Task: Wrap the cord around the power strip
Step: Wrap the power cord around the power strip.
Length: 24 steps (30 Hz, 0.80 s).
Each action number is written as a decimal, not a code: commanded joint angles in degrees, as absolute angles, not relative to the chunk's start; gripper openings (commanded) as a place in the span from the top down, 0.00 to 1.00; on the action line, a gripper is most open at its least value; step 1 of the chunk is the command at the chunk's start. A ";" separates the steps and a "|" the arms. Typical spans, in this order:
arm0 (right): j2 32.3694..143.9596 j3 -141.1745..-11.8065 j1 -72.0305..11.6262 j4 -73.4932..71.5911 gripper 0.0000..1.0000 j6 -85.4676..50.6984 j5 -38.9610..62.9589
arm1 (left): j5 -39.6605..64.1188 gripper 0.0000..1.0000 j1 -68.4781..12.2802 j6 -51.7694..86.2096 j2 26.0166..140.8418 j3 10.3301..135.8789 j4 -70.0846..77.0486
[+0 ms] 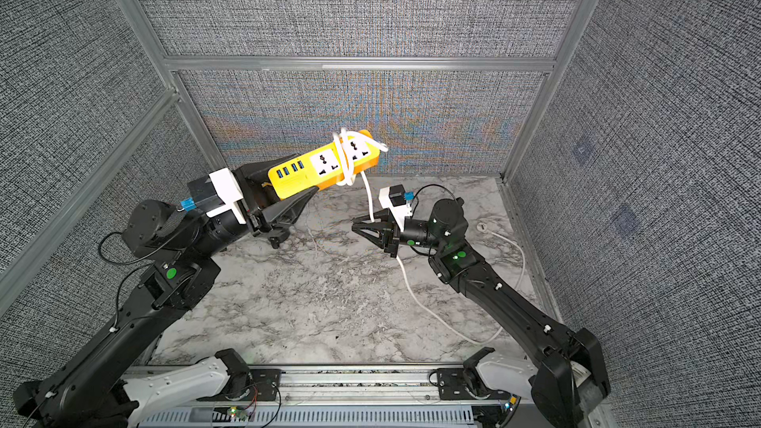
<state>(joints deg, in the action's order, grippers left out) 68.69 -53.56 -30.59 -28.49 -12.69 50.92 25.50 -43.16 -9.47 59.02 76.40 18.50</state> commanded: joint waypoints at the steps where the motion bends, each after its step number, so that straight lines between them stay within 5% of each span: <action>1: 68.38 -53.53 -31.15 -28.91 0.81 -12.56 49.37 | 17.86 1.00 -43.15 -12.81 58.45 75.88 22.77; 6: 68.52 -54.52 -32.53 -24.13 0.95 -9.57 48.21 | 11.94 1.00 -43.16 -17.13 58.77 75.42 22.16; 14: 67.72 -57.73 -34.42 -13.14 0.99 -3.02 44.62 | 3.04 1.00 -43.15 -31.21 61.01 76.13 14.56; 24: 67.03 -76.31 -39.93 19.45 1.00 18.26 28.62 | 1.95 1.00 -41.63 -45.24 60.93 74.76 -7.60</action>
<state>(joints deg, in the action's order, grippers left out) 67.68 -72.86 -39.24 8.27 9.43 34.79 2.92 -42.26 -41.01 61.60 75.37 -1.80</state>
